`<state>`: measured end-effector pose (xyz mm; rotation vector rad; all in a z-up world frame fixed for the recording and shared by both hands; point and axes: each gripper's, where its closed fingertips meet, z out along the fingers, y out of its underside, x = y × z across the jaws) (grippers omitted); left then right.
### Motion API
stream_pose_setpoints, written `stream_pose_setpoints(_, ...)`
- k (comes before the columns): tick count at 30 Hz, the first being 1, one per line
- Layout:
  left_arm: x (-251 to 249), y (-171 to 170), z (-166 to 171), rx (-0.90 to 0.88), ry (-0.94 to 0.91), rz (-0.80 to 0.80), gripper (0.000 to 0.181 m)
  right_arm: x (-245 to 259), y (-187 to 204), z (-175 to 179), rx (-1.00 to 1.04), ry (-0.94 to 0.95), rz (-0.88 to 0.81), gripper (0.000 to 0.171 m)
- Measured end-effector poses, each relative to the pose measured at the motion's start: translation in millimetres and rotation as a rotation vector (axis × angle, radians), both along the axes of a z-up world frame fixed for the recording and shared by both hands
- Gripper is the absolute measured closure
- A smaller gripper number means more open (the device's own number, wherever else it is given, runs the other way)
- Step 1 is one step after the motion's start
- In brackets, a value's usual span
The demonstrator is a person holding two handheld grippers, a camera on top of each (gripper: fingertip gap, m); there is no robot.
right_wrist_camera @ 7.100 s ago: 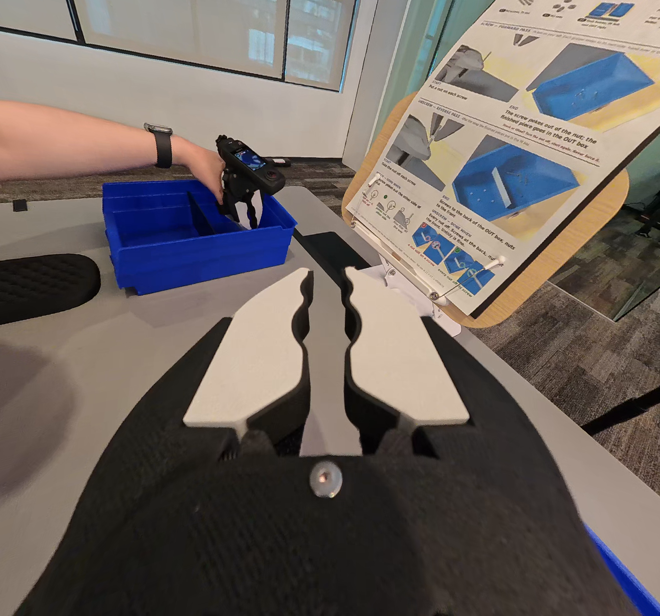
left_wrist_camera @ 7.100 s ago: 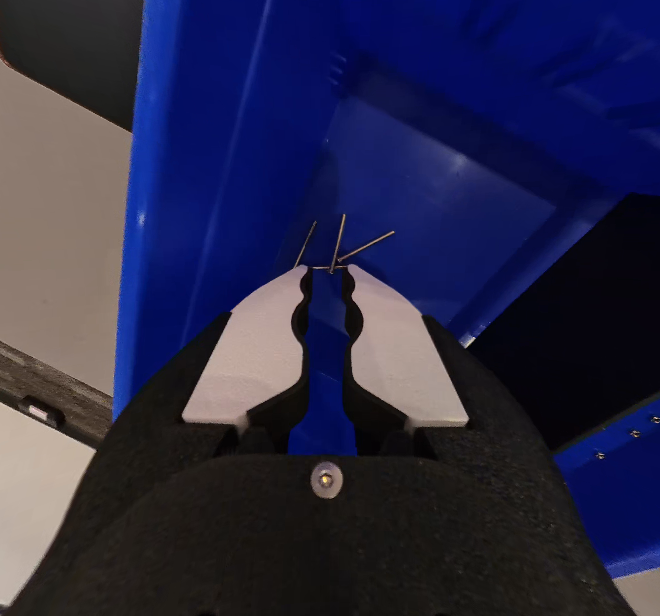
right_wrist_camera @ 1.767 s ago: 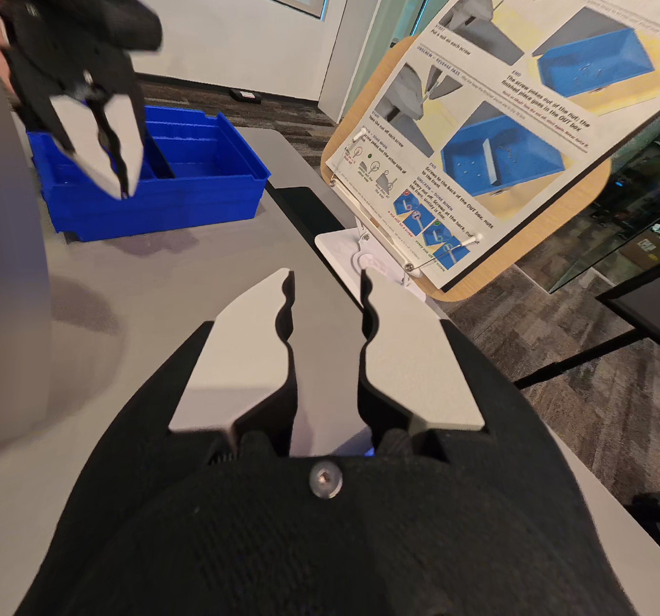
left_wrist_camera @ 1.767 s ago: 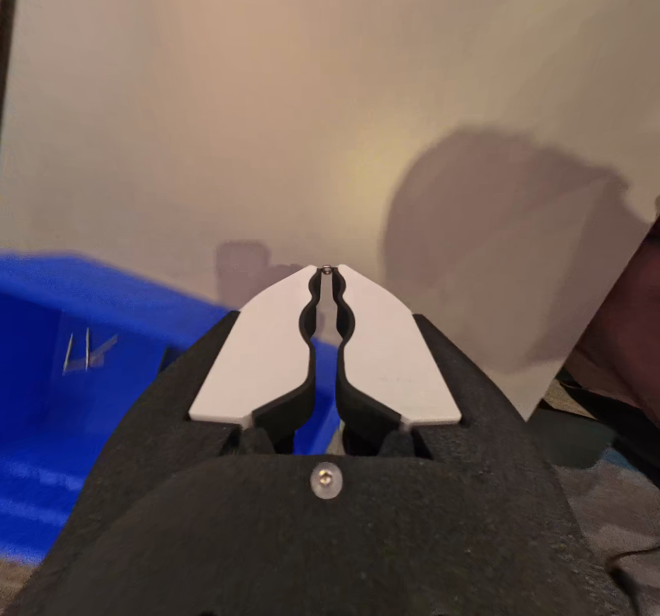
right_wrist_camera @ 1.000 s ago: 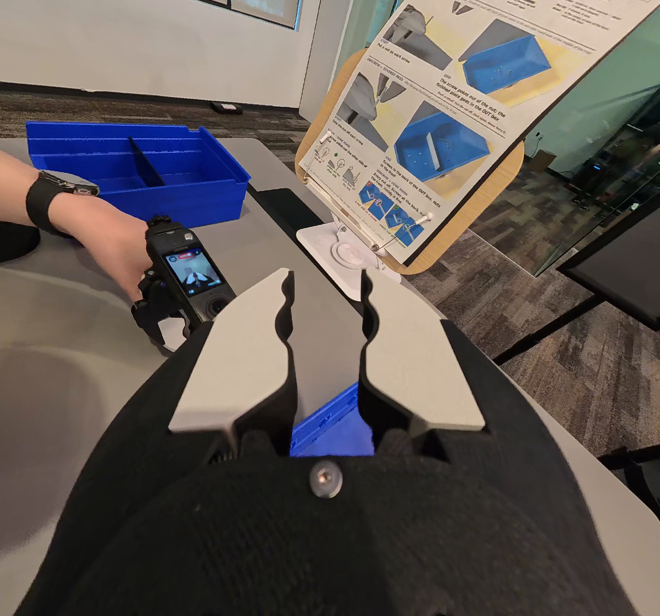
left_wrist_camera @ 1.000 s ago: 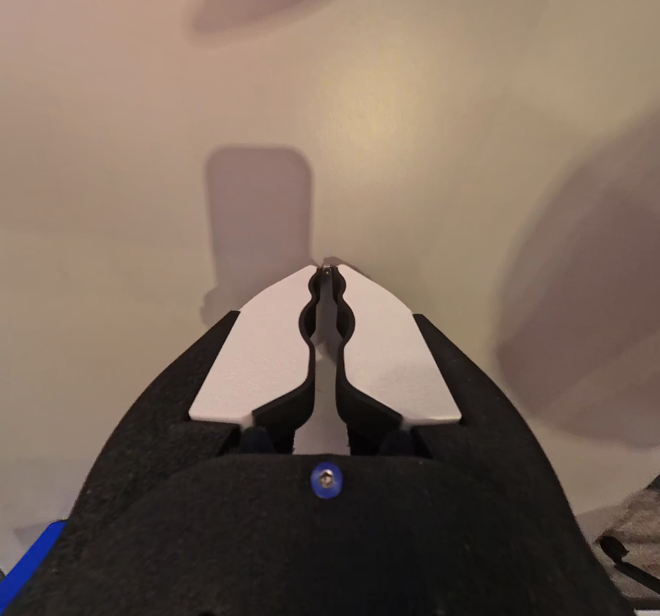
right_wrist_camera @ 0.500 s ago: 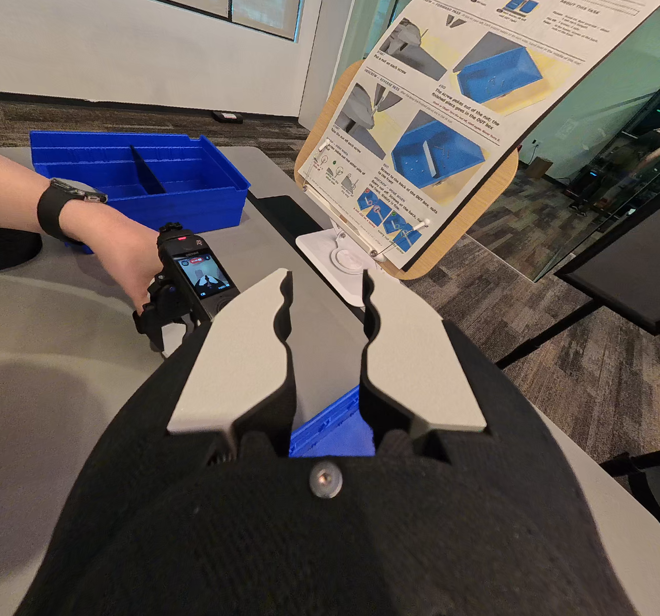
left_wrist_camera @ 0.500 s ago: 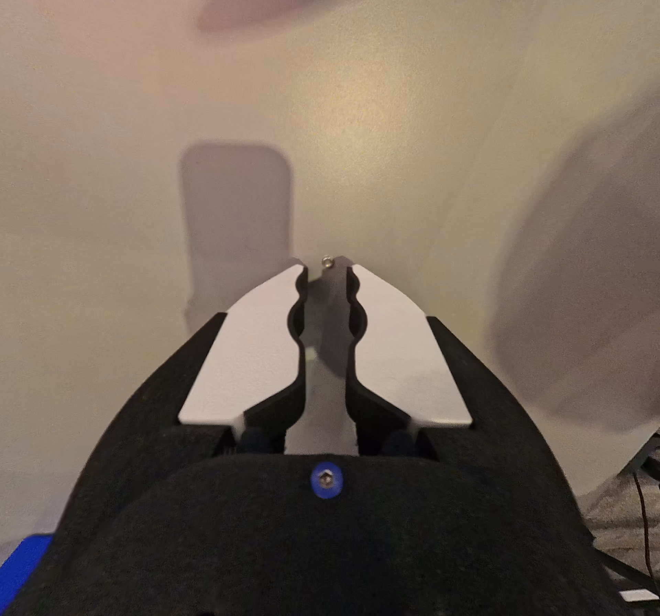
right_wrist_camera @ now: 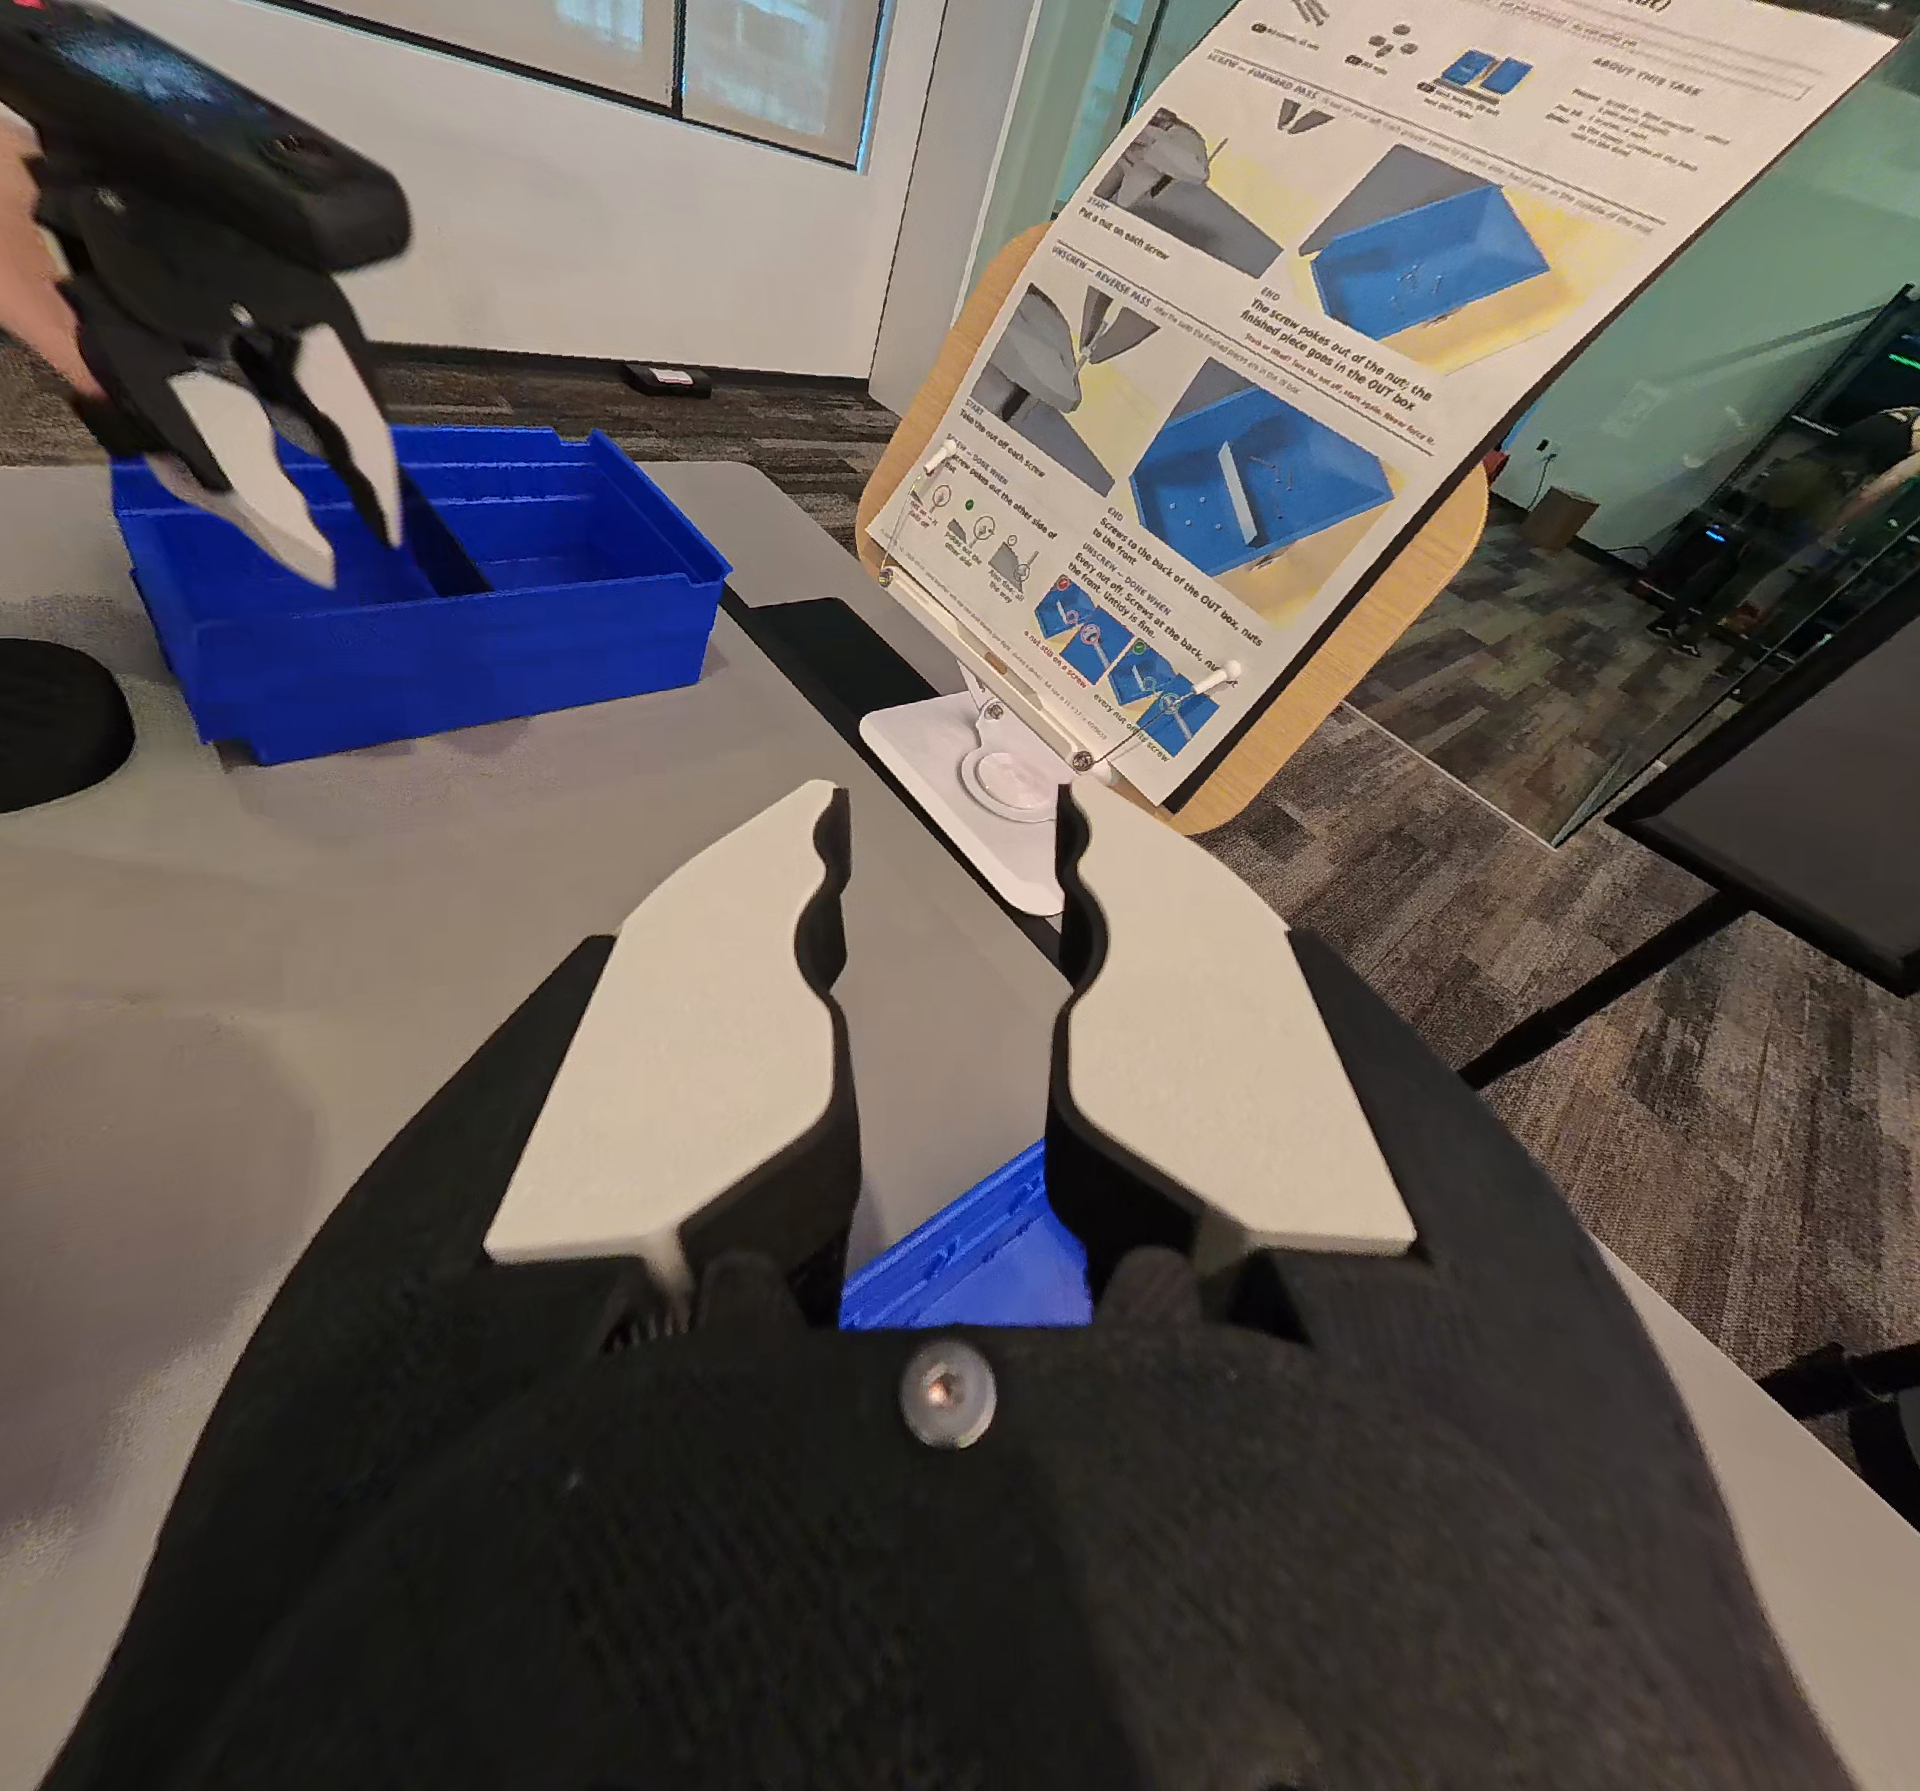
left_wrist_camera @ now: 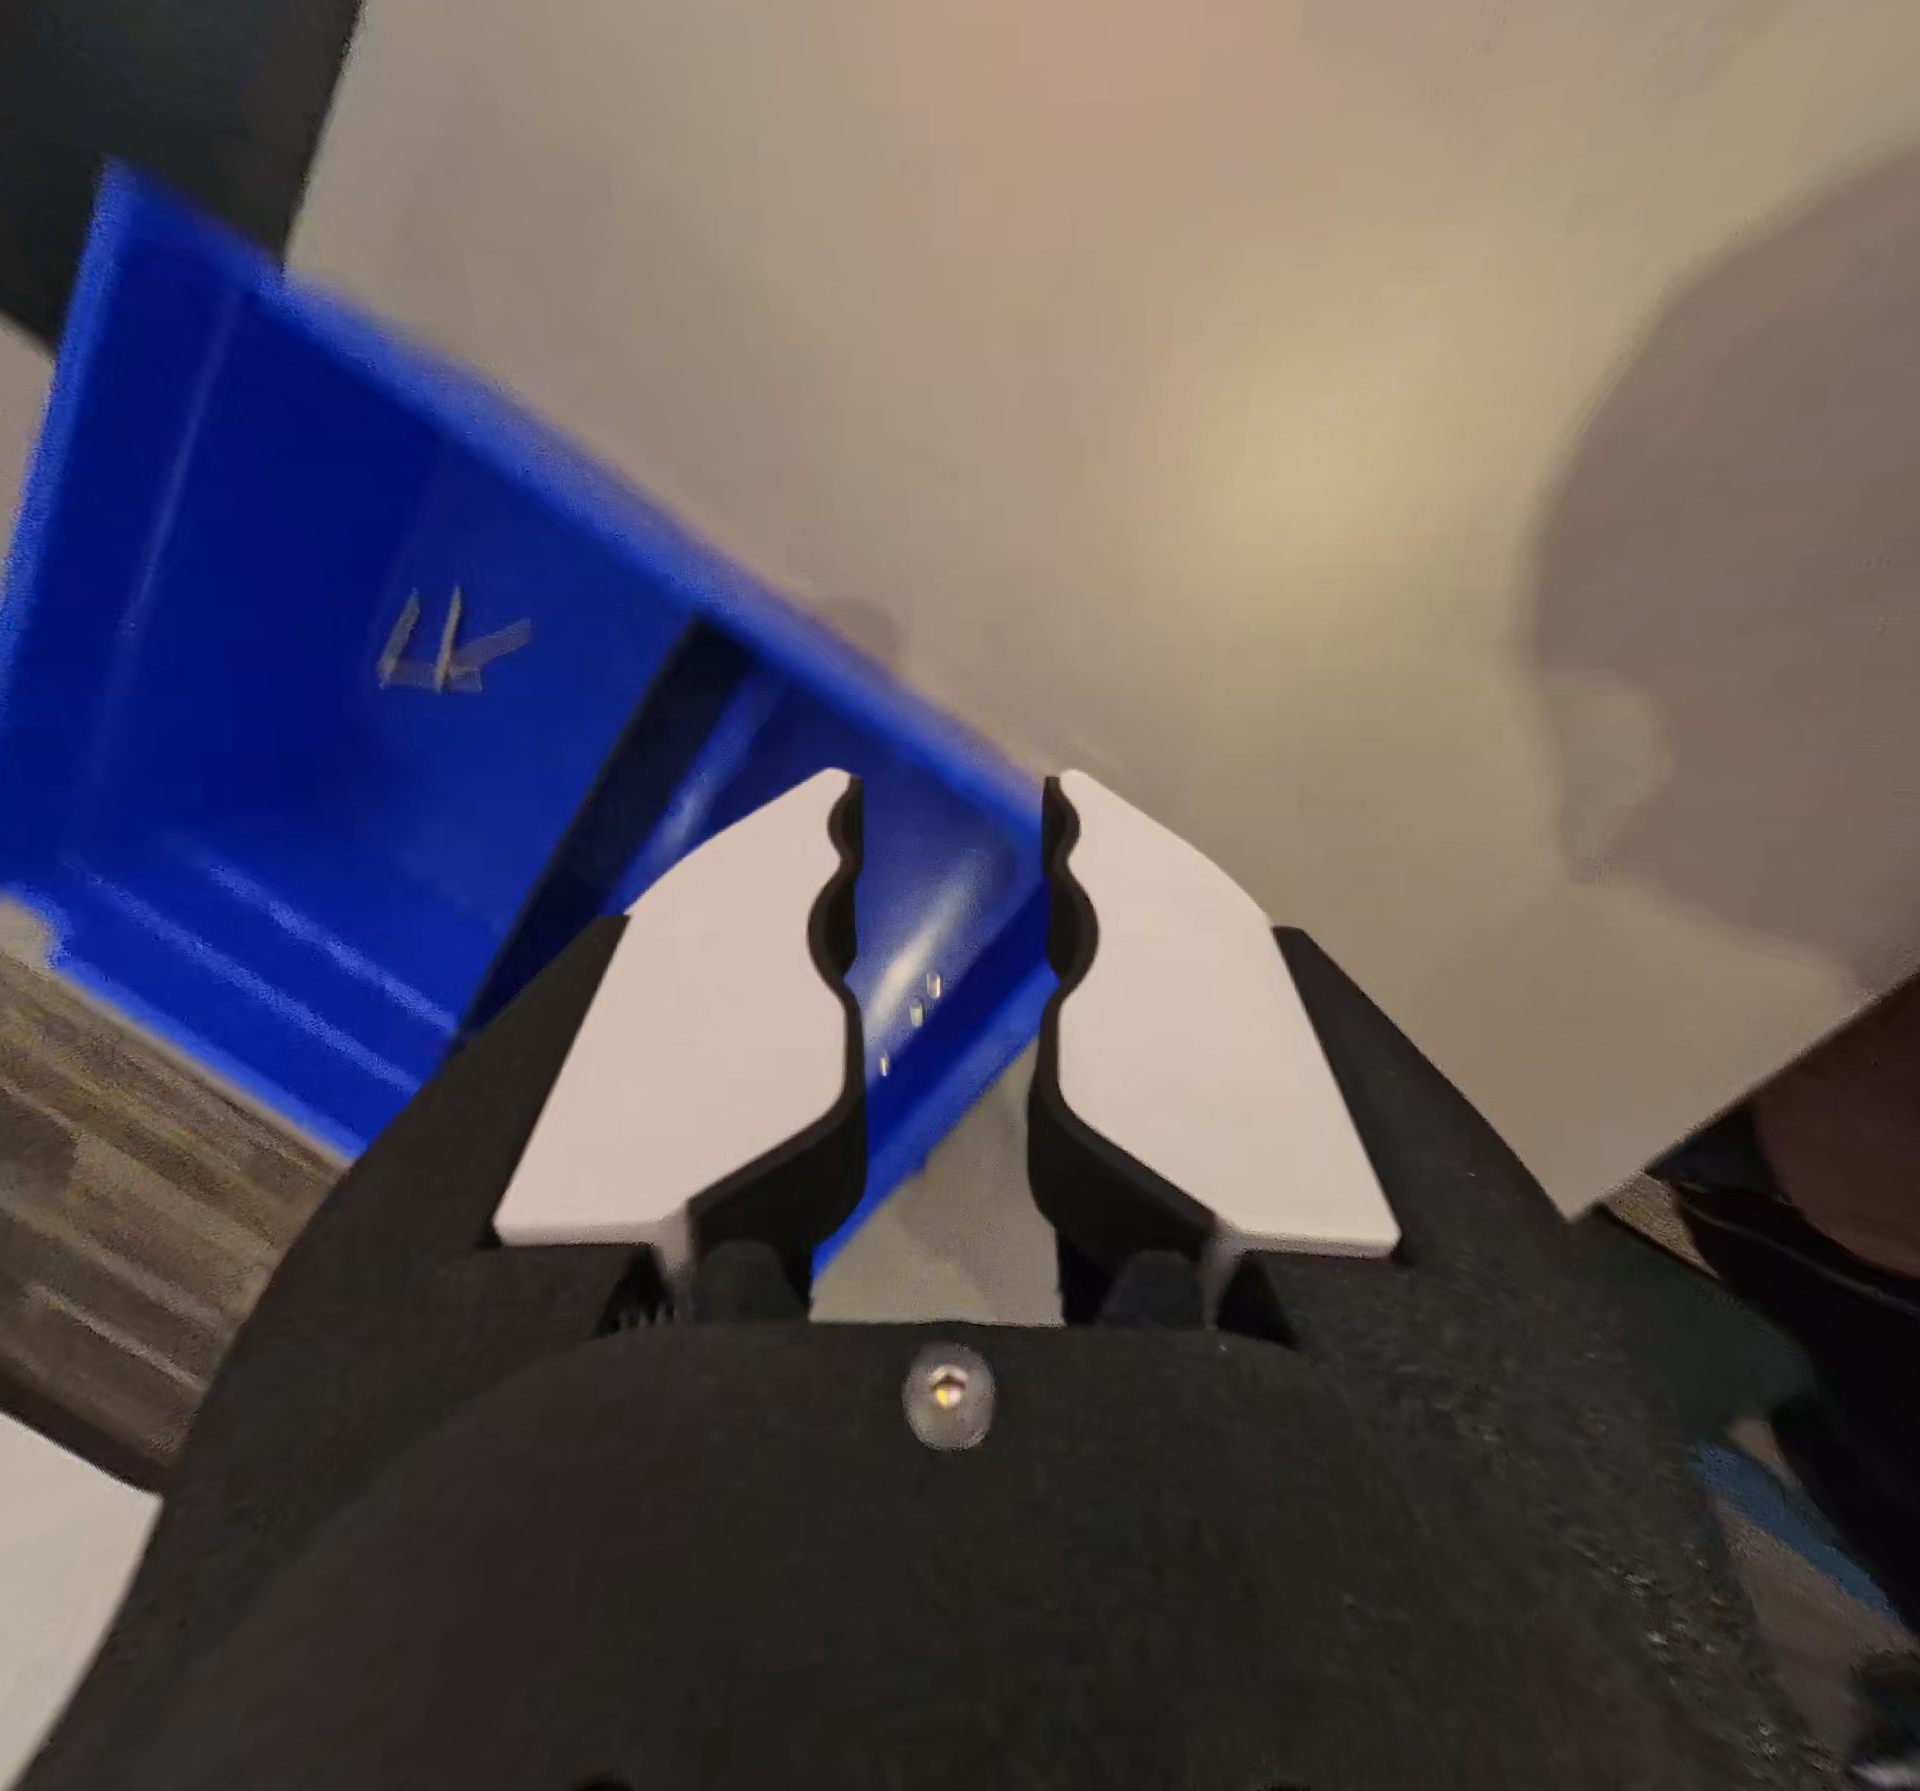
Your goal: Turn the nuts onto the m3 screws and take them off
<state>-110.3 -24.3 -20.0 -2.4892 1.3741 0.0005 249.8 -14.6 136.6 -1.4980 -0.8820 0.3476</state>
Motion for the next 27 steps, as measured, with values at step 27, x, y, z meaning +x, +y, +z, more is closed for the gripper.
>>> stream_pose_setpoints(27, -150, -38, -119, -0.686, 0.22, 0.564, 0.146, -31, 55, -82, -0.172, -0.242, -0.101, 0.129)
